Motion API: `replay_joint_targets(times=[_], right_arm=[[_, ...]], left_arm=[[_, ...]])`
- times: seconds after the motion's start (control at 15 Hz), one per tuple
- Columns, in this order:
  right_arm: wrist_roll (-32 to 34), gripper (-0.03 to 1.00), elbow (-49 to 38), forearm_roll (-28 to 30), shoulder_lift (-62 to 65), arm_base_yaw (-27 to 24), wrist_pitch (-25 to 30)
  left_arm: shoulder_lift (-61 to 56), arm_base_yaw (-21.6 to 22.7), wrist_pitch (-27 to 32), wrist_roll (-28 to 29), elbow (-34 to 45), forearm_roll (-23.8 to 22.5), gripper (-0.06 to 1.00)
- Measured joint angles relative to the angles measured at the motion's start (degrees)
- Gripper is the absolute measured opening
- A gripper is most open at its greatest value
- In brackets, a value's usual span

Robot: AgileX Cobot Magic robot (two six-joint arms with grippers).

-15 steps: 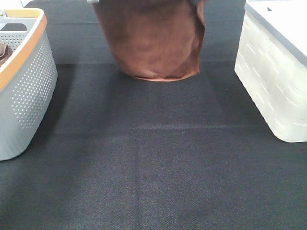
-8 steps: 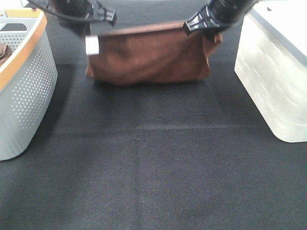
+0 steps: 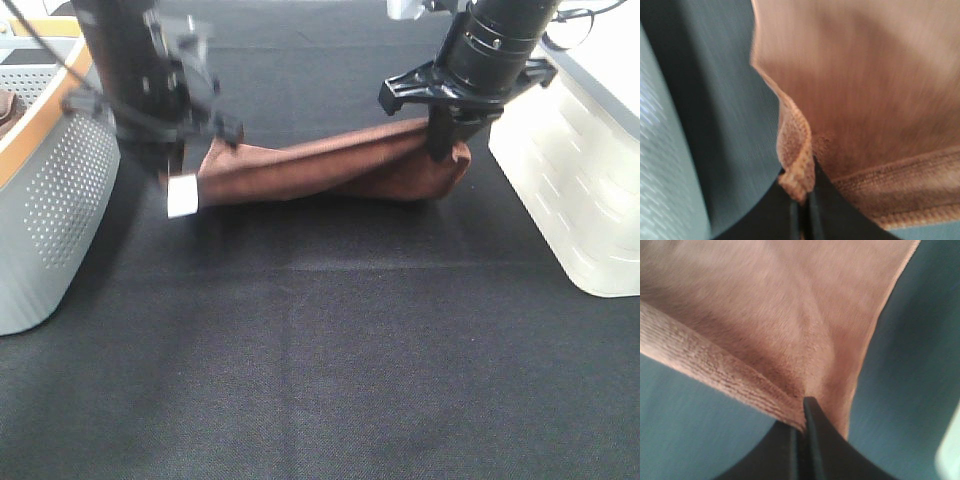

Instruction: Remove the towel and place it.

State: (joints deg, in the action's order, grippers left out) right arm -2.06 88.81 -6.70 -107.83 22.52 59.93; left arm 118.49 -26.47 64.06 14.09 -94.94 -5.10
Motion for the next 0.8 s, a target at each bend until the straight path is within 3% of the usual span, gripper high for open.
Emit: replay_joint_targets(times=[0.27, 0.8], right_arm=[[0.0, 0.0, -8.6, -2.3, 0.0, 0.0, 1.9], [-0.5, 0.04, -21.1, -6.2, 0.0, -0.1, -2.5]], left_arm=[[-0.7, -4.1, 1.5, -0.7, 6.7, -0.3, 0.0], [-0.8, -7.5, 1.7, 0.6, 14.4, 1.4, 0.0]])
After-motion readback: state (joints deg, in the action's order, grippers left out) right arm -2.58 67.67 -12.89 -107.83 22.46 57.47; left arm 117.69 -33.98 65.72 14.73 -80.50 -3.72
